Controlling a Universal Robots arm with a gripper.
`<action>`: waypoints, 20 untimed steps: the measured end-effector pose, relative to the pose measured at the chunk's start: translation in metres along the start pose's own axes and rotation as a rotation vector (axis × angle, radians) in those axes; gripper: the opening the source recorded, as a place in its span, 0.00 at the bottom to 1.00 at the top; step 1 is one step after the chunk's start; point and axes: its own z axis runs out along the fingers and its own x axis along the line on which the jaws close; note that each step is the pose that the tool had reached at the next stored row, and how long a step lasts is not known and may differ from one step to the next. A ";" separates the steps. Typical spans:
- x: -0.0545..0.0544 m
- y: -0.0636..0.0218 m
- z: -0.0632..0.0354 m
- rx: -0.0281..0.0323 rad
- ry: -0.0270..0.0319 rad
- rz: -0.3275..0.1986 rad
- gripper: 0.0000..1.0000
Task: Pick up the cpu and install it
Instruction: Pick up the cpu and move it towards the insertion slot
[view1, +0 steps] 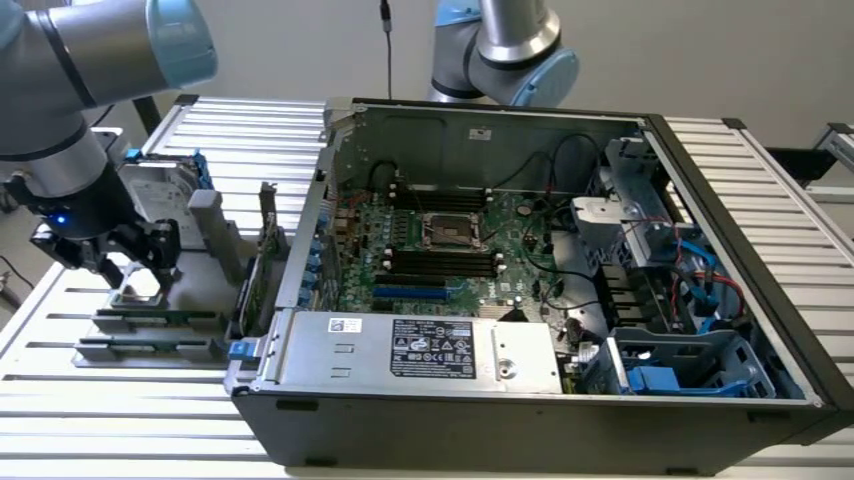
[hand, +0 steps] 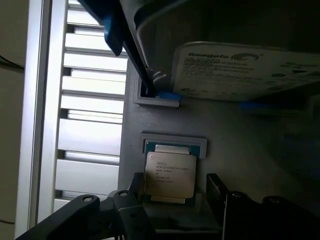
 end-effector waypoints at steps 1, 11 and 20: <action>0.000 -0.0001 0.0005 -0.0002 0.0014 0.002 0.62; 0.000 0.0009 0.0034 -0.0017 0.0100 0.022 0.62; -0.001 0.0055 0.0066 -0.0021 0.0125 0.034 0.62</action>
